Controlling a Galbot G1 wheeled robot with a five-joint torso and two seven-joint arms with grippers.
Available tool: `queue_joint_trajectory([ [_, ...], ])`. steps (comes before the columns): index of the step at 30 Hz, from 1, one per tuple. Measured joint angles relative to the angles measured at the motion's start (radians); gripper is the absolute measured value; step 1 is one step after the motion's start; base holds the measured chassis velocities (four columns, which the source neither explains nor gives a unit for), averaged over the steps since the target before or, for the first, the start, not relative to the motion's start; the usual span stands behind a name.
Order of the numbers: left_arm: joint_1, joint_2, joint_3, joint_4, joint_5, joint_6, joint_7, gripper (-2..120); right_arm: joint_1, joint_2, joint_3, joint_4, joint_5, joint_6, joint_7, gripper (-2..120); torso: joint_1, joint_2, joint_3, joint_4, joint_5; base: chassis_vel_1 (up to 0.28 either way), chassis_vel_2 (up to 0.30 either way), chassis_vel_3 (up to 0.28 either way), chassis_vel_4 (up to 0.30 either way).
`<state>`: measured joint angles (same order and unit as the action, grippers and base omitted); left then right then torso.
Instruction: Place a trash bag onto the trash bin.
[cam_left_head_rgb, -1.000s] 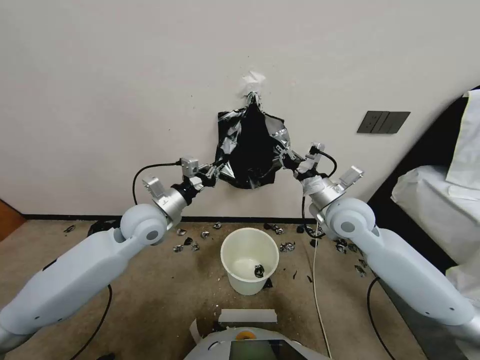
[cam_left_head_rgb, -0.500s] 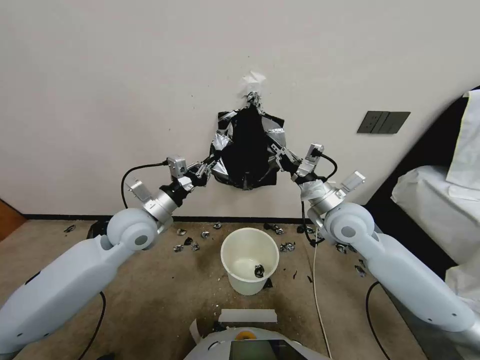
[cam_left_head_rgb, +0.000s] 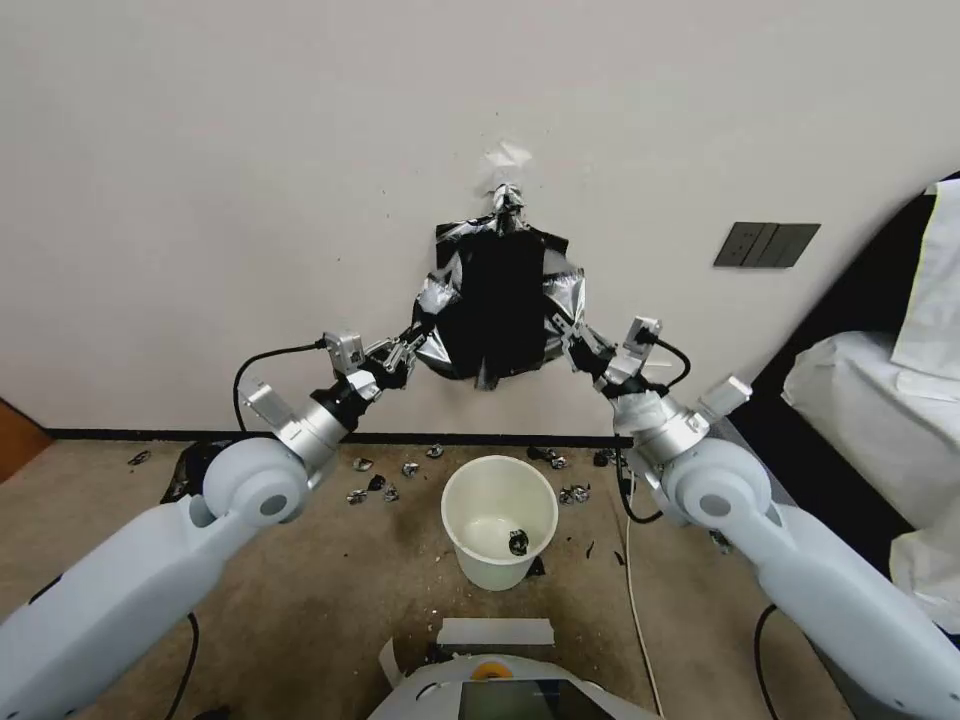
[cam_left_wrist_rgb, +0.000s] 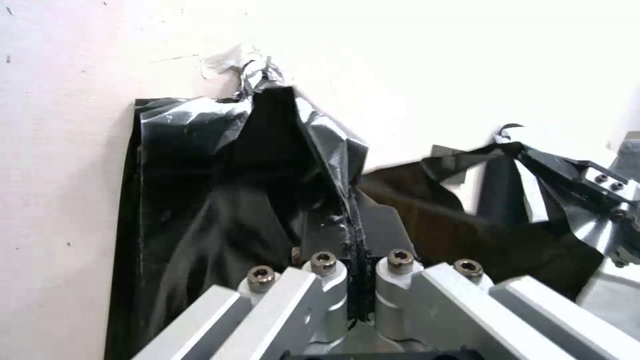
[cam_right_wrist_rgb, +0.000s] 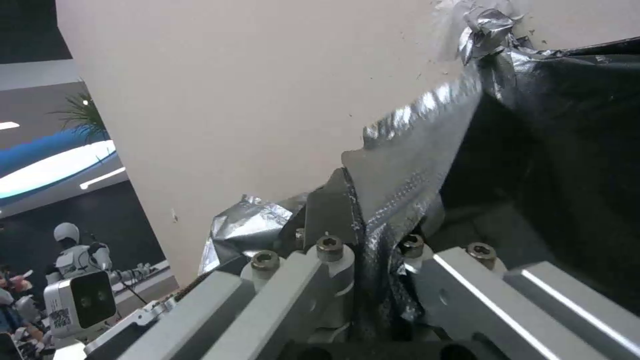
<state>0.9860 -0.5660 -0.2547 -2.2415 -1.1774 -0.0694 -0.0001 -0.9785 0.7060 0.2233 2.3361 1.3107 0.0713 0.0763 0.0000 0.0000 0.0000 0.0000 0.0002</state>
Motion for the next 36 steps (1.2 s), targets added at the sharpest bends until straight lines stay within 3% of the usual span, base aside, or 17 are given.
queue_joint_trajectory([
  [13, 0.182, -0.044, -0.117, -0.062, 0.043, 0.005, 0.038, 0, -0.166, 0.023, 0.081, 0.136, -0.075, -0.024, 0.033, 0, 0.0, 0.0, 0.0, 0.0, -0.0004, 0.0, 0.0, 0.0, 0.0],
  [23, 0.181, -0.116, -0.026, -0.033, 0.112, 0.007, 0.046, 0, -0.237, 0.114, 0.031, 0.116, -0.142, -0.031, 0.016, 0, 0.0, 0.0, 0.0, 0.0, -0.0001, 0.0, 0.0, 0.0, 0.0],
  [36, 0.143, -0.183, 0.05, 0.01, 0.13, 0.018, 0.052, 0, -0.22, 0.138, 0.02, 0.073, -0.159, -0.027, -0.008, 0, 0.0, 0.0, 0.0, 0.0, -0.0001, 0.0, 0.0, 0.0, 0.0],
])
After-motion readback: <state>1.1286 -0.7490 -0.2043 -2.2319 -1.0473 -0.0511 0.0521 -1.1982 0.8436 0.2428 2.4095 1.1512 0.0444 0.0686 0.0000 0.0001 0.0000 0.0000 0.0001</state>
